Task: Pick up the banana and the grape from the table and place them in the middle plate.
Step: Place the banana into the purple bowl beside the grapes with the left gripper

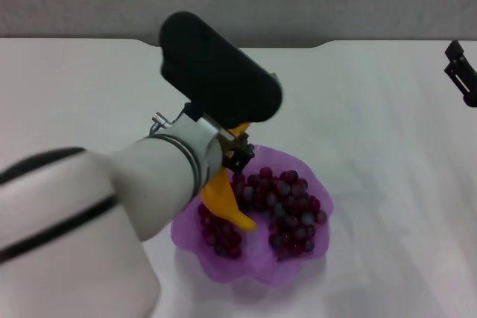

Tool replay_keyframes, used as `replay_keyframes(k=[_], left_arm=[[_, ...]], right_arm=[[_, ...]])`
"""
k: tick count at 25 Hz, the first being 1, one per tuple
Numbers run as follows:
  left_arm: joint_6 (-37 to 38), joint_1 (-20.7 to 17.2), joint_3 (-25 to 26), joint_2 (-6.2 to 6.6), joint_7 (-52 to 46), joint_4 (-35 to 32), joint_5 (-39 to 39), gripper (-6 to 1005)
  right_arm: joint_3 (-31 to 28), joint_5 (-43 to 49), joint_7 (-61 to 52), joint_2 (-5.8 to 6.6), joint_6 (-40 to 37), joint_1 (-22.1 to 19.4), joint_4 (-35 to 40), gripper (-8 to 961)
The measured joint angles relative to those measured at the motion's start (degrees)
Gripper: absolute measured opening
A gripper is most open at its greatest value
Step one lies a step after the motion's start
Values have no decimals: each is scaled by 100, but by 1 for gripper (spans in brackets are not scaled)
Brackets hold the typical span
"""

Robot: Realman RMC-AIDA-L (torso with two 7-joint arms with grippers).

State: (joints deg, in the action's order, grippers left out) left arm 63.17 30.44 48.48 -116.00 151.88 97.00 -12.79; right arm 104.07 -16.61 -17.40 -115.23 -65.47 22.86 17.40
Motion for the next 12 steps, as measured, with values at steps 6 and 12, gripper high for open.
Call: replay_keyframes(k=[6, 12], left_arm=[[-139, -138, 615, -11, 519, -4, 784, 496], [-174, -91, 617, -39, 490, -227, 689, 495]], right_arm=[[9, 0, 0, 0, 0, 15, 0, 836], [51, 0, 0, 1, 6, 55, 0, 836]])
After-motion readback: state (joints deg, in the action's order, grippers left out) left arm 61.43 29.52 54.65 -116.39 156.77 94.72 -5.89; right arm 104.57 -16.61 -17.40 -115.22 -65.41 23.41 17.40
